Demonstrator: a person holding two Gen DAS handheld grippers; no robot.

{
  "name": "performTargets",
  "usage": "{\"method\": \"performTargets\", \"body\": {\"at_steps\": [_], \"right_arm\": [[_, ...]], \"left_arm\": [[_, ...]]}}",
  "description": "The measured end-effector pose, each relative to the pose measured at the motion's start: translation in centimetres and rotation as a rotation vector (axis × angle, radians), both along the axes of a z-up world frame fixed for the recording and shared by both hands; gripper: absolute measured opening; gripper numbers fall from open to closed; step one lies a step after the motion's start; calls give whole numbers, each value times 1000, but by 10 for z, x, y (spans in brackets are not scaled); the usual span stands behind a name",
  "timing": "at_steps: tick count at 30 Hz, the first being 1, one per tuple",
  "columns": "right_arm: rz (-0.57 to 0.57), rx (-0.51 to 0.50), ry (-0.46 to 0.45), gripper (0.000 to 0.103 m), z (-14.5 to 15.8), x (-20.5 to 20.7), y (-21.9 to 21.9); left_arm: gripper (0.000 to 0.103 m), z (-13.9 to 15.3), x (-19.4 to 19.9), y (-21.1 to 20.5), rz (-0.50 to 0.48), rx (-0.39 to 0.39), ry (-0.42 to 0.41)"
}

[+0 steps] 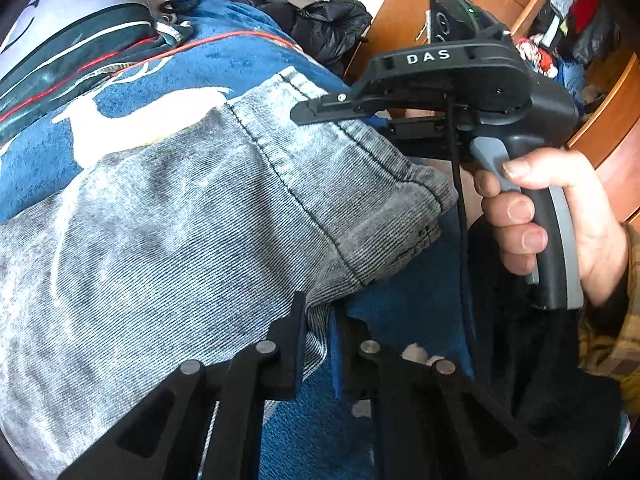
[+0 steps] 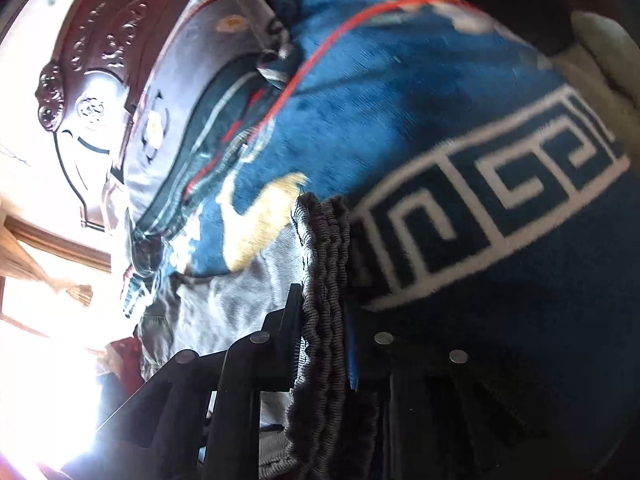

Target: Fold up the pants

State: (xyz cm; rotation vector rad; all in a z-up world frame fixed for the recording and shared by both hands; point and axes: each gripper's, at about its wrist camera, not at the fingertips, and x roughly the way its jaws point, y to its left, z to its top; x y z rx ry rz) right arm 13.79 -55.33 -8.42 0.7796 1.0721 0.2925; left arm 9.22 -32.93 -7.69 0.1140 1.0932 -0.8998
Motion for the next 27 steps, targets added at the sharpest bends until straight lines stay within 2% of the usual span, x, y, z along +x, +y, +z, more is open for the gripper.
{"method": "performTargets", "body": {"at_steps": [6,16,25,27], "right_arm": [[-19,7,-71,16,28,-5,13],[58,-7,-156,16,73,5,66],[214,-120,-143,16,97,31,158],[243,-174,-122,16,95,37,179]], "left_arm": [[11,19,-10,24,30,-79,4],[11,39,-16,86,147,-181,25],[11,25,-12,146,272,-301,158],[19,17,-13,160,307,-290,176]]}}
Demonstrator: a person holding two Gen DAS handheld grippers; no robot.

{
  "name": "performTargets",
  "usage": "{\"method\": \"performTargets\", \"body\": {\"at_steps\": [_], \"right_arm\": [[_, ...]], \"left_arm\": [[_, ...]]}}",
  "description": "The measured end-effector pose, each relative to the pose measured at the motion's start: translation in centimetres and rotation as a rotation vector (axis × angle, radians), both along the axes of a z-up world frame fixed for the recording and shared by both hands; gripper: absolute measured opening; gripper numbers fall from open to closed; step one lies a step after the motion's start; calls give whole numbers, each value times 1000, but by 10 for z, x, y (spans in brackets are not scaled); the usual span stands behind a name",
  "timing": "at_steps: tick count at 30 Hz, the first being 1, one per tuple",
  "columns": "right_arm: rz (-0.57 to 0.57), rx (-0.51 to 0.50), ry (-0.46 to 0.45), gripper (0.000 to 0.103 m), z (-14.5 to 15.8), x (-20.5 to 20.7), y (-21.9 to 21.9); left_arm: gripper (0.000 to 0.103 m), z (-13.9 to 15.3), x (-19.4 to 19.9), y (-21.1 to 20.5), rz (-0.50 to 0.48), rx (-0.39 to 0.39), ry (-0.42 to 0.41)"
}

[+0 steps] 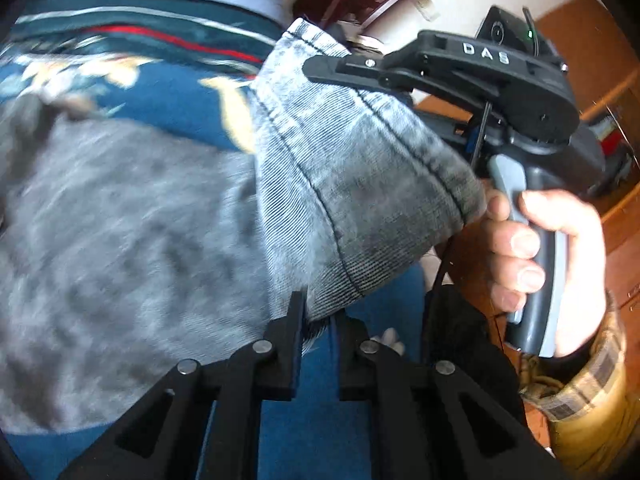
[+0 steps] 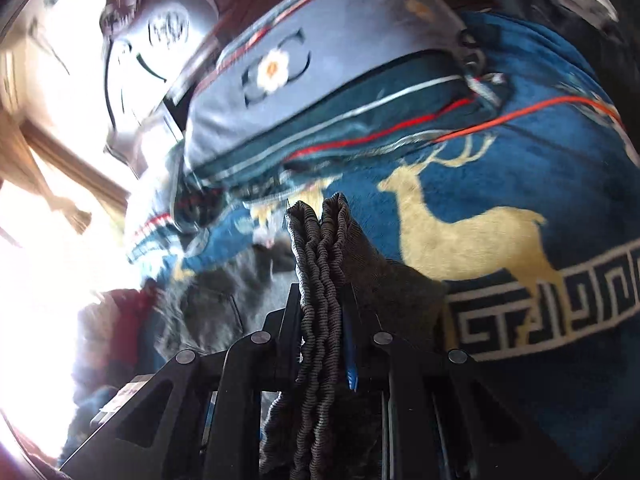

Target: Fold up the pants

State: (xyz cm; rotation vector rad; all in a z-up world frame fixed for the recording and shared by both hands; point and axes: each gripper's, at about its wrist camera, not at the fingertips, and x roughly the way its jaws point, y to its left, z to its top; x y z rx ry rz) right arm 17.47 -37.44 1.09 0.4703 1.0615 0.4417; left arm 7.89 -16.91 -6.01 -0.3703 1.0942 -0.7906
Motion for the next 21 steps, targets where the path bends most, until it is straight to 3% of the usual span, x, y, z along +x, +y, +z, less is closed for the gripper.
{"method": "performTargets", "body": {"at_steps": [4,9,11,12,13,15,20,21], "right_arm": [[35,-79,47,16,-15,11,41],[96,-129,100,17,-40,17,90],[125,-138,128,24,-53,19,108],[143,-128,149,36,-61,20,117],[148,-114,158,46,-65,20,120],[152,-84,169,55,-68,17,125],[96,-18,123,55,-50,-1,99],[72,1,106,55,-44,-7,87]], "left_arm": [[20,-11,-6,31,39,10,34],[42,-15,-7,78,131,28,26],[45,-17,-9,97,180,23,31],[45,-18,-9,107,205,19,38],[45,-19,-8,115,223,16,44],[45,-21,-7,130,261,9,51],[45,-25,-10,150,294,-36,67],[50,-24,-10,149,285,-38,64]]}}
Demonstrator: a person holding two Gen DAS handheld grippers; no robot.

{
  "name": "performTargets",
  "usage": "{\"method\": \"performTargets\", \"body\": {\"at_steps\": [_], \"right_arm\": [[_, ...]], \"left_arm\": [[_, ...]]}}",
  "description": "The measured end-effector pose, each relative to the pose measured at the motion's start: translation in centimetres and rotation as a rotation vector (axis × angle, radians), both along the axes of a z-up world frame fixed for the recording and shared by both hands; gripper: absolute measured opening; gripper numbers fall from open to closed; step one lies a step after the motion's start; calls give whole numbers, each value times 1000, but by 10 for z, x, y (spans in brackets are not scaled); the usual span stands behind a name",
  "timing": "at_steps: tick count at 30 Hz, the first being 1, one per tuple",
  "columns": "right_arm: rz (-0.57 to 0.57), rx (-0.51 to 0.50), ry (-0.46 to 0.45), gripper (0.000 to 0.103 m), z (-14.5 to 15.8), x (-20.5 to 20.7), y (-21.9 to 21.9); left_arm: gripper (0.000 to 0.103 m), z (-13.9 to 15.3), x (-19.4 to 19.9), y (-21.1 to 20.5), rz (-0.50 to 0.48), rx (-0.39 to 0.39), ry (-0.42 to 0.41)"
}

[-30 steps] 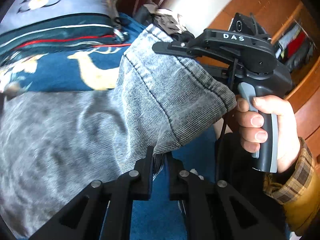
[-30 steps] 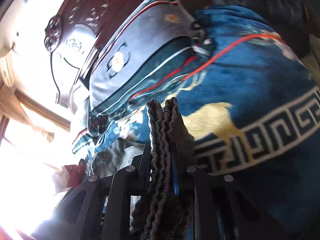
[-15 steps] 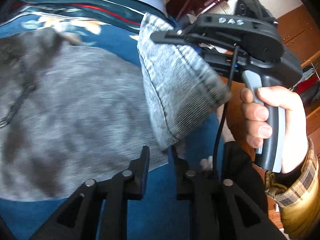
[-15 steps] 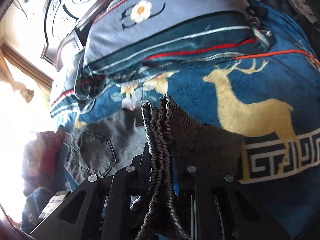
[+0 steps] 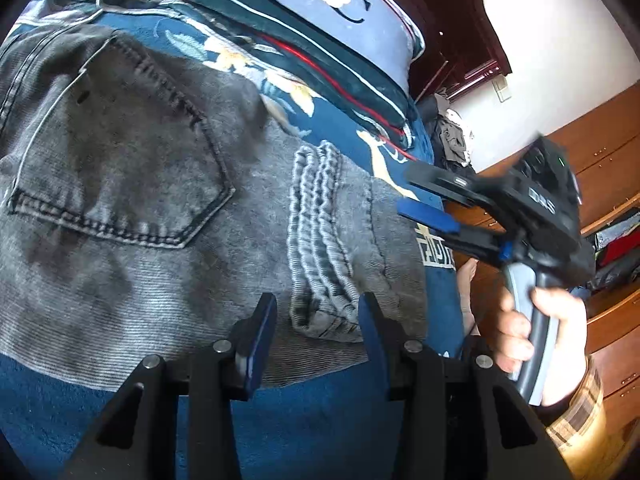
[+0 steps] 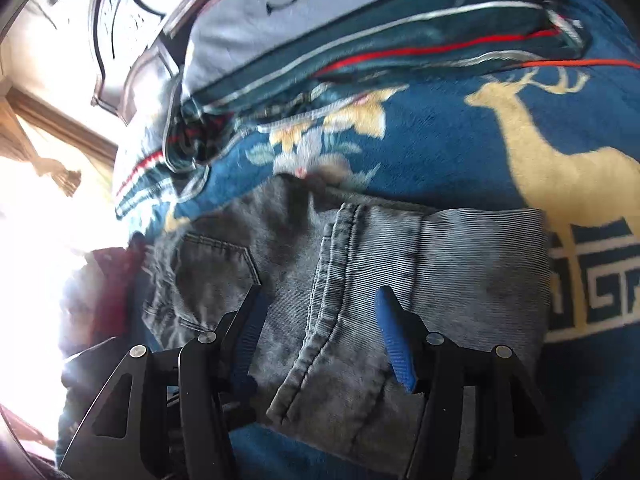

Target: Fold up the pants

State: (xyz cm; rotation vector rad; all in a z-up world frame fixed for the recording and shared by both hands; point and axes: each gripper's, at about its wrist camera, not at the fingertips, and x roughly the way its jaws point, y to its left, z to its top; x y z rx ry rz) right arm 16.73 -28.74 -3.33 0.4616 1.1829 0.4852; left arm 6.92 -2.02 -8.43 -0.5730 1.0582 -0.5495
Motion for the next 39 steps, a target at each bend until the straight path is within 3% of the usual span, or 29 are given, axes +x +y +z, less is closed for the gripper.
{"method": "performTargets", "body": {"at_steps": [2,5,6,12,16,18,19,21,22,27,31,35,38,39], "right_arm": [[-41,-4,-25,56,7,-12,-18],[-98,-56,-40,57,9,-33,-47],[-113,-70,-33,57,5,-42,-56],[-203,-35,59,57,-36,-70,-88],[-254,62,95,57,-61,-86,-101],[-272,113,91,55,-64,-90,-104],[-281,137,90,46,-65,-91,-107],[-287,203,103,31,-70,-90,-109],[-294,226,114,28,-74,-90,-110],[-333,280,121,14,-83,-92,-113],[-285,188,50,14,-62,-91,-100],[-260,96,97,13,-75,-88,-89],[-260,115,111,20,-71,-86,-92],[-257,100,108,28,-67,-85,-91]], "left_arm": [[56,2,2,-8,-19,-4,0],[58,12,22,-30,-46,-19,4],[63,13,26,-36,-57,-16,13],[65,-8,48,-69,-63,225,158],[65,-8,50,-79,-49,275,171],[62,-9,49,-84,-43,295,166],[59,-10,48,-86,-38,306,163],[37,-13,47,-93,-52,340,158],[35,-13,45,-93,-53,350,147],[27,-7,32,-73,-17,235,133],[27,-7,19,-67,-20,246,97],[31,-23,27,-64,-23,224,144],[37,-14,29,-62,-49,225,137],[41,-8,31,-61,-47,248,116]]}}
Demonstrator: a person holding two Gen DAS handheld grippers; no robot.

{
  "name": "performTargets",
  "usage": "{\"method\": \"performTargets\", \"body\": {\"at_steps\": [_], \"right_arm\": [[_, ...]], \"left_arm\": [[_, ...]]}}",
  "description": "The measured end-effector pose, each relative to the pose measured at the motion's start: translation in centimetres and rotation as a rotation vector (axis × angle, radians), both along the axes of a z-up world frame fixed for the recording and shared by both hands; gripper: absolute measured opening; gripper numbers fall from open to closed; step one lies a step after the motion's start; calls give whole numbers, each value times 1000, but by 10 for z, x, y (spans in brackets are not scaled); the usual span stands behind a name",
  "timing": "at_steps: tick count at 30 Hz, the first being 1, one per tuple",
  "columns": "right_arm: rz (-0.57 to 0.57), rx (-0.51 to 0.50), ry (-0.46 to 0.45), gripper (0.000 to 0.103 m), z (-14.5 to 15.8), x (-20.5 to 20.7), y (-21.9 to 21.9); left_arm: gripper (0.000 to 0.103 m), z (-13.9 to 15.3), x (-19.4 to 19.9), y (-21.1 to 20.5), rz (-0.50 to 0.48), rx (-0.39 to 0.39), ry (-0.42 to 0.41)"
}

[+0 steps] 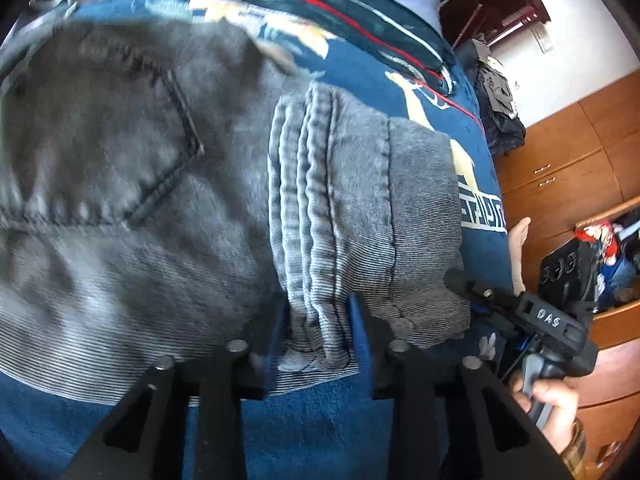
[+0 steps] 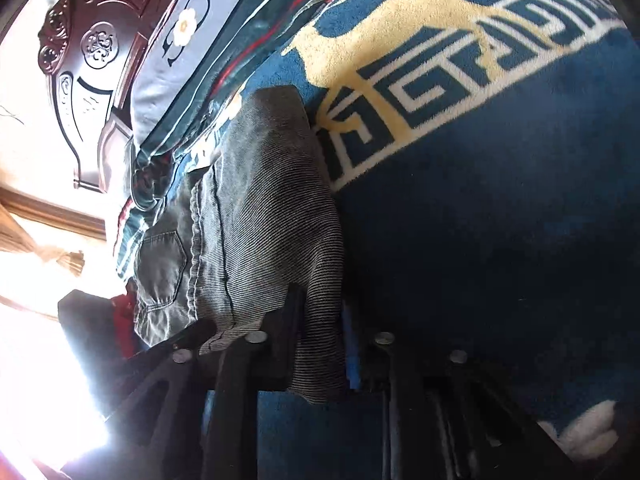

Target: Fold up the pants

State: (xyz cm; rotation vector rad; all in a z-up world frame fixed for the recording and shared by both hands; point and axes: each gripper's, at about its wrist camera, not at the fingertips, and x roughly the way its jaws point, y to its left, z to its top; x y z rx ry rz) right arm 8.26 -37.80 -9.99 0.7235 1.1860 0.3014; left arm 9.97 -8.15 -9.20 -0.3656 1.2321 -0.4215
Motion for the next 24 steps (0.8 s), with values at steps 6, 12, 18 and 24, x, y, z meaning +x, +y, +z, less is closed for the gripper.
{"method": "performTargets", "body": {"at_steps": [6,12,18,24], "right_arm": [[47,-126,-122,53,33,28,-2],[50,-48,-118,54,23,83,-10],[98,-24,-53,26,0,104,1],[64,-75,-60,19,-3,97,4]], "left_arm": [[66,24,39,14,71,-1,-73],[64,-1,97,7,111,-23,14],[25,-9,103,-10,80,20,-40],[1,-20,87,18,171,40,-51]]}}
